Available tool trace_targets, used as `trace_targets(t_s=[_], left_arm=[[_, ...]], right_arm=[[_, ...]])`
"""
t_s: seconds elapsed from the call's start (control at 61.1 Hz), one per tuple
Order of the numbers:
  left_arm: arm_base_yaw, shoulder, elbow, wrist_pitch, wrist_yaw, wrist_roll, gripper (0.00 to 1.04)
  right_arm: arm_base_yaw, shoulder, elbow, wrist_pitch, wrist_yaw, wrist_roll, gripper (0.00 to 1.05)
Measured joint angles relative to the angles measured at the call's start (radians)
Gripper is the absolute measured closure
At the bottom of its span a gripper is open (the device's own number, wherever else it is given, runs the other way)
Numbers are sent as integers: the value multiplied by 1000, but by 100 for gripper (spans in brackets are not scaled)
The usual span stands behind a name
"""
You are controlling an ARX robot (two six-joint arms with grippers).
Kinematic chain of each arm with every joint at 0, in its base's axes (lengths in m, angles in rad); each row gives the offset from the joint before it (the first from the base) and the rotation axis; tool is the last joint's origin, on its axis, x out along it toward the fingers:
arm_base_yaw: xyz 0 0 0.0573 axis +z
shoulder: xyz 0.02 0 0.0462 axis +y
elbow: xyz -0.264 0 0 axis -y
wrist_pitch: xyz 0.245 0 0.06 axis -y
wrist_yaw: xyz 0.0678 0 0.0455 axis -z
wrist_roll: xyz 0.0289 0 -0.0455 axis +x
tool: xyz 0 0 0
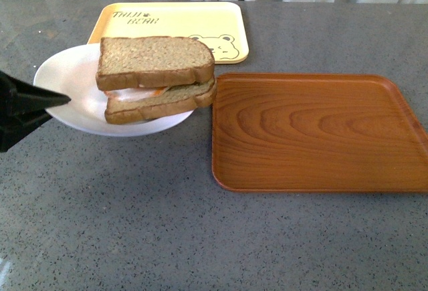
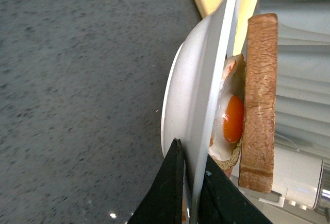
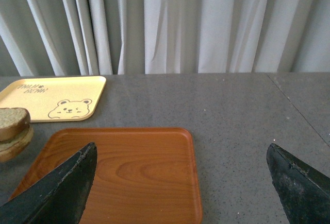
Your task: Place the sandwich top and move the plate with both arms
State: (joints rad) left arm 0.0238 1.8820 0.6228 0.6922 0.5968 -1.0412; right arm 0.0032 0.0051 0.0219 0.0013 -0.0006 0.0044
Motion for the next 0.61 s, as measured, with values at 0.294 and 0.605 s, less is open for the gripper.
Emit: trace_targets(t_s=[0.294, 0.605], left_arm=[[-50, 105, 225, -81, -6, 1, 102], [-92, 265, 488, -171, -22, 0, 102]], right_arm=[[0, 0, 0, 0, 0, 0, 9], [0, 0, 0, 0, 0, 0, 9]])
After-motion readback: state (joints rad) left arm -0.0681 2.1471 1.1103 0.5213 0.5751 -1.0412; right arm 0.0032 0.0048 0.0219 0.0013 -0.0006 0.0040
